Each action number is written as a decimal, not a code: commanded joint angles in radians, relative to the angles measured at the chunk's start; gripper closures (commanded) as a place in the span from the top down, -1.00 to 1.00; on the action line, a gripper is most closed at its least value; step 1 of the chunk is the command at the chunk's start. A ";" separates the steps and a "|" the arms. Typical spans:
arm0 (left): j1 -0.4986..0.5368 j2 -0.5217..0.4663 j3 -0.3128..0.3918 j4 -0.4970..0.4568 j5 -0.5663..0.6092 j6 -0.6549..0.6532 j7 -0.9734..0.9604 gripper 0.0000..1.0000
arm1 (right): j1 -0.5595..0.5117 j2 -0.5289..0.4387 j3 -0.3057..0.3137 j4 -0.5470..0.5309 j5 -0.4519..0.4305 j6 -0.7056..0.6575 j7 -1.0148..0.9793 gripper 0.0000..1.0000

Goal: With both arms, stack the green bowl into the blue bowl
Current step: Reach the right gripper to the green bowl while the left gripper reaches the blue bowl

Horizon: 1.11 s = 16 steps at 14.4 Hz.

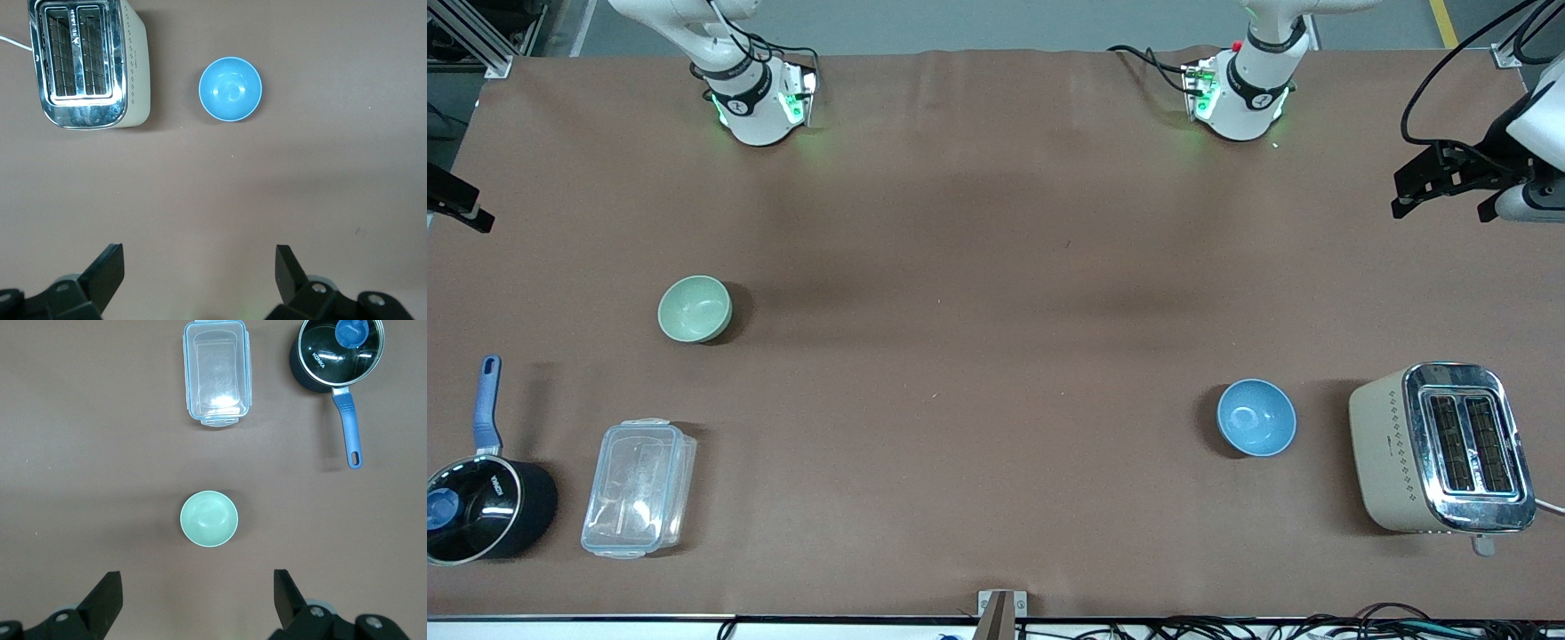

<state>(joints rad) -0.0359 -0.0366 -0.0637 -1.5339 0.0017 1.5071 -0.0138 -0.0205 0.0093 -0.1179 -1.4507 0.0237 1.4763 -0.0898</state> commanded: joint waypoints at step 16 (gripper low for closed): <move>0.056 0.641 0.005 0.008 0.024 0.508 -0.002 1.00 | -0.021 -0.040 0.006 -0.500 -0.057 0.358 -0.016 1.00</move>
<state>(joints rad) -0.0017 0.5571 -0.0594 -1.5525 0.0024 1.9781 -0.0140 -0.0275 0.0142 -0.1195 -1.7707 0.0031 1.7010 -0.0908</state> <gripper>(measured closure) 0.000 0.000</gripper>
